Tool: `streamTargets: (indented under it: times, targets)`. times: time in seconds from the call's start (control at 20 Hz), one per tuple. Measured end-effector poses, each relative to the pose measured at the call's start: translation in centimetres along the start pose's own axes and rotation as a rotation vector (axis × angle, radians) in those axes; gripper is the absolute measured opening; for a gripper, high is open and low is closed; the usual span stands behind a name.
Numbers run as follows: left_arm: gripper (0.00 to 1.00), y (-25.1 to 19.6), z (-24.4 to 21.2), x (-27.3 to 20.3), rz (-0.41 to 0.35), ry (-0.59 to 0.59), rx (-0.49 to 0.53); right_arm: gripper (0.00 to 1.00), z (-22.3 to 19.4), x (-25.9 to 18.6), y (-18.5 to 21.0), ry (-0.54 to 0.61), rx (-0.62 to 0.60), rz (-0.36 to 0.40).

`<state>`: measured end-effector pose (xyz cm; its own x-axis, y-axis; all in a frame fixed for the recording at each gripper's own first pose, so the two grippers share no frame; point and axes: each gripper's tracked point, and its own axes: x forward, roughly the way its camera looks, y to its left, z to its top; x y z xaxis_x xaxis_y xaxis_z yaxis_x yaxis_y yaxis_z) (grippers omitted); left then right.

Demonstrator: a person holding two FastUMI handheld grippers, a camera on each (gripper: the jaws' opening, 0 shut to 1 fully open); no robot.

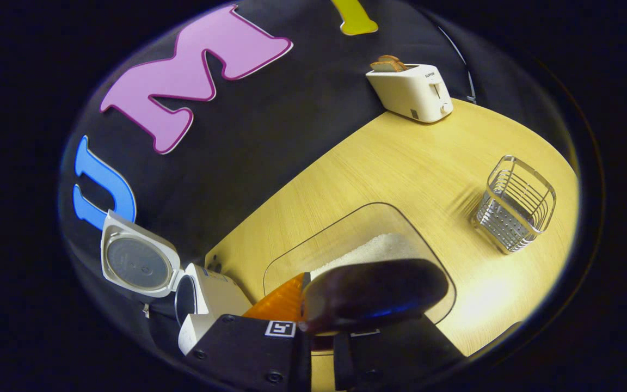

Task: Close the left gripper, press the button to open the rice cooker; take a wooden spoon from the chopstick holder with the right hand, scoop a spoonful of rice and pour it into the rice cooker, then put the wooden spoon back into the chopstick holder.

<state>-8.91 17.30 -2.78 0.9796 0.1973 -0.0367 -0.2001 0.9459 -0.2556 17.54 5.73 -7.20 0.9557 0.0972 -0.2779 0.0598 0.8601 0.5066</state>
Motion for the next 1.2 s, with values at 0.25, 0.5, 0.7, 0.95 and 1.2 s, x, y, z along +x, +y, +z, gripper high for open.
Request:
streamTargets:
  times: [0.25, 0.5, 0.7, 0.95, 1.2]
  targets:
    - [0.96, -0.2, 0.2, -0.3, -0.006, -0.009, 0.002, 0.09, 3.0, -2.4, 0.3, -0.043, 0.064, 0.027]
    - [0.96, -0.9, 0.5, -0.8, -0.024, -0.026, 0.012, 0.09, 5.3, -5.1, 2.2, -0.086, 0.12, 0.072]
    - [0.96, -0.8, 0.6, -1.6, -0.023, -0.043, 0.012, 0.08, 6.2, -6.9, 5.5, -0.079, 0.097, 0.118]
    - [0.96, 0.6, 0.8, -2.3, -0.003, -0.059, 0.004, 0.09, 5.5, -7.6, 11.5, -0.033, 0.078, 0.213]
    - [0.96, 2.5, 1.3, -2.6, 0.031, -0.07, -0.021, 0.09, 4.3, -7.1, 17.5, 0.003, 0.023, 0.284]
